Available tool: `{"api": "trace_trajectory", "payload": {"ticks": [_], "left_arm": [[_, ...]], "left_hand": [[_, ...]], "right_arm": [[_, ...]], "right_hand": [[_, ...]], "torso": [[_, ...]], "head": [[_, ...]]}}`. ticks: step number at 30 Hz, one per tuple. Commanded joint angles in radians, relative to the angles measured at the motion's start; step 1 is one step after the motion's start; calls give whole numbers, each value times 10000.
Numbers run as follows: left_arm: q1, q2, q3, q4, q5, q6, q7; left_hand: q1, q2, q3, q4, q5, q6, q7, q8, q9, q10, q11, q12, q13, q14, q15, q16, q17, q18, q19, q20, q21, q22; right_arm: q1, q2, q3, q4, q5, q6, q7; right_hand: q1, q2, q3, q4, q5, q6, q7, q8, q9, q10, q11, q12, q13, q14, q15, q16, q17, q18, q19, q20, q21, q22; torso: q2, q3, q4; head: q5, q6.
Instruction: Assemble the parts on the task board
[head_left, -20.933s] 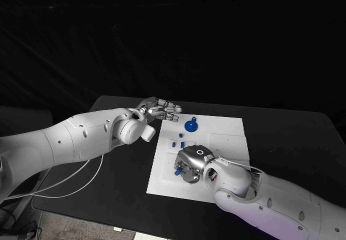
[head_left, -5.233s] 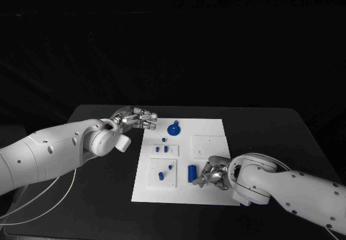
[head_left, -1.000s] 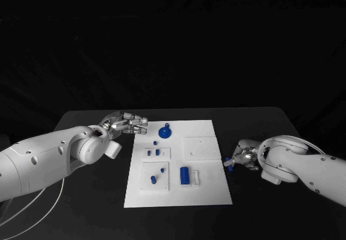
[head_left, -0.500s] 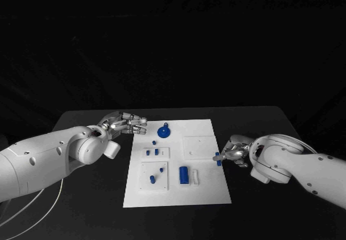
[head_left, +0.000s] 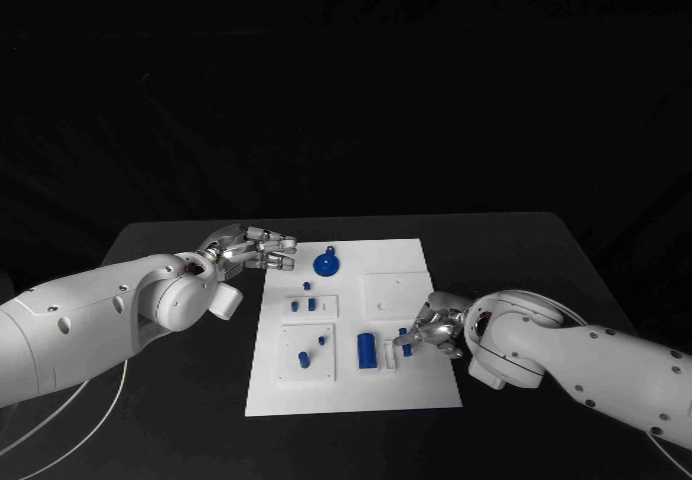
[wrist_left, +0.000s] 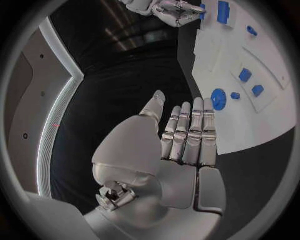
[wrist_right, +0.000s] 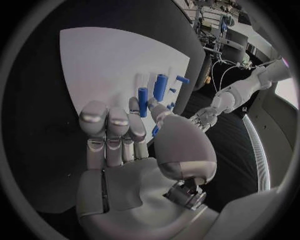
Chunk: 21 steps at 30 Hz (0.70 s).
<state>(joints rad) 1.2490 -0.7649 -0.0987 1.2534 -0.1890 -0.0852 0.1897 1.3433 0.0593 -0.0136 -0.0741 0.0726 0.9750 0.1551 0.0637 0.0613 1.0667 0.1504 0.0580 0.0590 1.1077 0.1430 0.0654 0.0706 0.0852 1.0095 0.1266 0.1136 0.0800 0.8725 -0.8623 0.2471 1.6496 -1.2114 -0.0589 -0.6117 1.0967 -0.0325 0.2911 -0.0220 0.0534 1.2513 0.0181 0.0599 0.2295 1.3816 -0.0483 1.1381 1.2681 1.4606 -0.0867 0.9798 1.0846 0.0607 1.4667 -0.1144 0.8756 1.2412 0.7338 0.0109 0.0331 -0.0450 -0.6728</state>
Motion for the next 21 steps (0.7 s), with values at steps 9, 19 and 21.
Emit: {"api": "trace_trajectory", "payload": {"ticks": [9, 19, 21], "left_arm": [[5, 71, 11, 17, 154, 167, 93], [4, 59, 12, 13, 162, 249, 71], [4, 51, 12, 15, 163, 265, 65]], "left_hand": [[-95, 42, 16, -4, 33, -93, 15, -27, -1, -79, 4, 11, 15, -54, -17, -34, 11, -170, -41, 10, -6, 0], [-118, 56, 8, -9, 30, -143, 22, -30, -4, -90, 9, 10, 15, -57, -13, -34, 11, -169, -45, 12, -7, -1], [-118, 56, 8, -9, 30, -143, 22, -30, -4, -90, 9, 10, 15, -57, -13, -34, 11, -169, -45, 12, -7, -1]], "right_arm": [[-59, 378, -70, -115, -273, 280, -156], [-70, 639, -84, -294, -350, 361, -198], [-81, 689, -88, -350, -383, 368, -205]], "right_hand": [[-36, 145, -90, -122, 85, 73, 8, 38, 24, 65, -26, -74, -23, 10, -78, -45, -42, -110, 578, -35, -46, -36], [-94, 181, -116, -135, 148, 84, 4, 38, 30, 60, -32, -68, -13, 10, -83, -44, -45, -112, 576, -40, -42, -42], [-94, 181, -116, -135, 148, 84, 4, 38, 30, 60, -32, -68, -13, 10, -83, -44, -45, -112, 576, -40, -42, -42]], "torso": [[-3, 6, -24], [1, 2, 3], [0, 3, 5]], "head": [[35, -4], [20, 0], [43, -17]]}}
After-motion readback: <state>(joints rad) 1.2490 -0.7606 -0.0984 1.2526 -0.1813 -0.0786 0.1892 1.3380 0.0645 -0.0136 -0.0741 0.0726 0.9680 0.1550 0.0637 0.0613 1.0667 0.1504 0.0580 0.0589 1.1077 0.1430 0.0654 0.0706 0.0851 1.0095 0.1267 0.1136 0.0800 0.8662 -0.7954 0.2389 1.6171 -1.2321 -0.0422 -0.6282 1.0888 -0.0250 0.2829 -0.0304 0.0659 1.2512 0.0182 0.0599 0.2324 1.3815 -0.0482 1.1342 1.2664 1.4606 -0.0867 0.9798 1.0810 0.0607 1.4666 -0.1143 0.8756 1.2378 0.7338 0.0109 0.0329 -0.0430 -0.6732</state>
